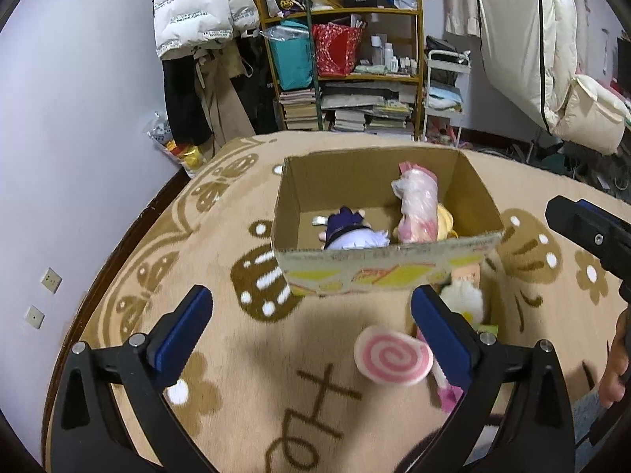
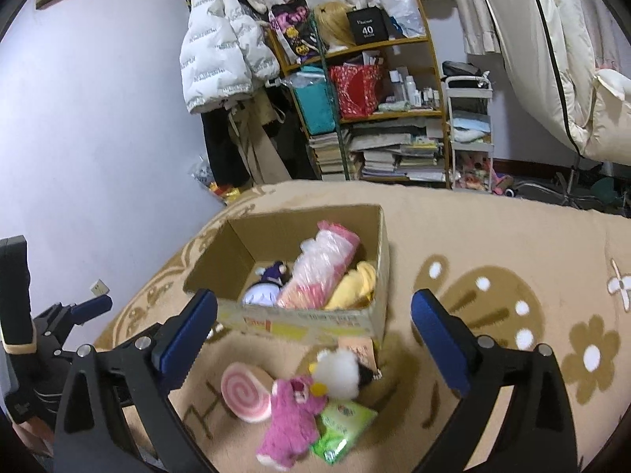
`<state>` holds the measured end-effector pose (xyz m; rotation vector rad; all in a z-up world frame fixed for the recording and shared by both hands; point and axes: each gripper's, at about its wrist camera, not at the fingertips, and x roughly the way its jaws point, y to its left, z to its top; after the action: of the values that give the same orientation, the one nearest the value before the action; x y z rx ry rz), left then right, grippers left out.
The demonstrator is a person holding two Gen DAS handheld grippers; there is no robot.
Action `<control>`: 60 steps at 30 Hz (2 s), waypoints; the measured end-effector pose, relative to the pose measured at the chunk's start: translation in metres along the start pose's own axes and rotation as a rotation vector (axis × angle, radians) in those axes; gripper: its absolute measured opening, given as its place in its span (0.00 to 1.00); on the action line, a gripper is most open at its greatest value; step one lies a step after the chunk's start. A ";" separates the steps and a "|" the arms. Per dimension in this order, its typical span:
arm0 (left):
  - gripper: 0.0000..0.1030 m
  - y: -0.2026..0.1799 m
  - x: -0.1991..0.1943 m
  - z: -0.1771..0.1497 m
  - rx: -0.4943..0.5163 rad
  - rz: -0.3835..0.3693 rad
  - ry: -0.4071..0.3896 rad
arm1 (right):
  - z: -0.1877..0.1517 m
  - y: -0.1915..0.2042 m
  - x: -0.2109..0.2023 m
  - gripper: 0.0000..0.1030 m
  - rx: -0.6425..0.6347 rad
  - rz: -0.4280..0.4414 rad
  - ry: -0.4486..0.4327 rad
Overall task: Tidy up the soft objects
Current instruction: 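Lower both grippers toward the swirl cushion and pink bear beside the box, then close left gripper on pink swirl cushion while right gripper grasps pink bear plush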
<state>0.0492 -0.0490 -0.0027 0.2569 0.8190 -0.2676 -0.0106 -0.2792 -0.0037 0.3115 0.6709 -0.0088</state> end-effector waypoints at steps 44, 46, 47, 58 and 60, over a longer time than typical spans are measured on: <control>0.97 -0.043 0.063 -0.044 0.148 -0.060 0.228 | -0.058 -0.006 0.085 0.90 0.074 0.061 0.355; 0.97 -0.045 0.064 -0.045 0.155 -0.072 0.233 | -0.060 -0.006 0.089 0.87 0.087 0.077 0.377; 0.97 -0.046 0.065 -0.046 0.156 -0.082 0.236 | -0.062 -0.007 0.091 0.87 0.097 0.086 0.390; 0.97 -0.059 0.086 -0.051 0.156 -0.166 0.316 | -0.075 -0.001 0.115 0.64 0.107 0.114 0.504; 0.97 -0.060 0.091 -0.052 0.152 -0.169 0.329 | -0.079 -0.003 0.120 0.61 0.114 0.105 0.530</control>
<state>0.0532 -0.1005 -0.1122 0.3812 1.1505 -0.4546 0.0350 -0.2487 -0.1360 0.4654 1.1816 0.1407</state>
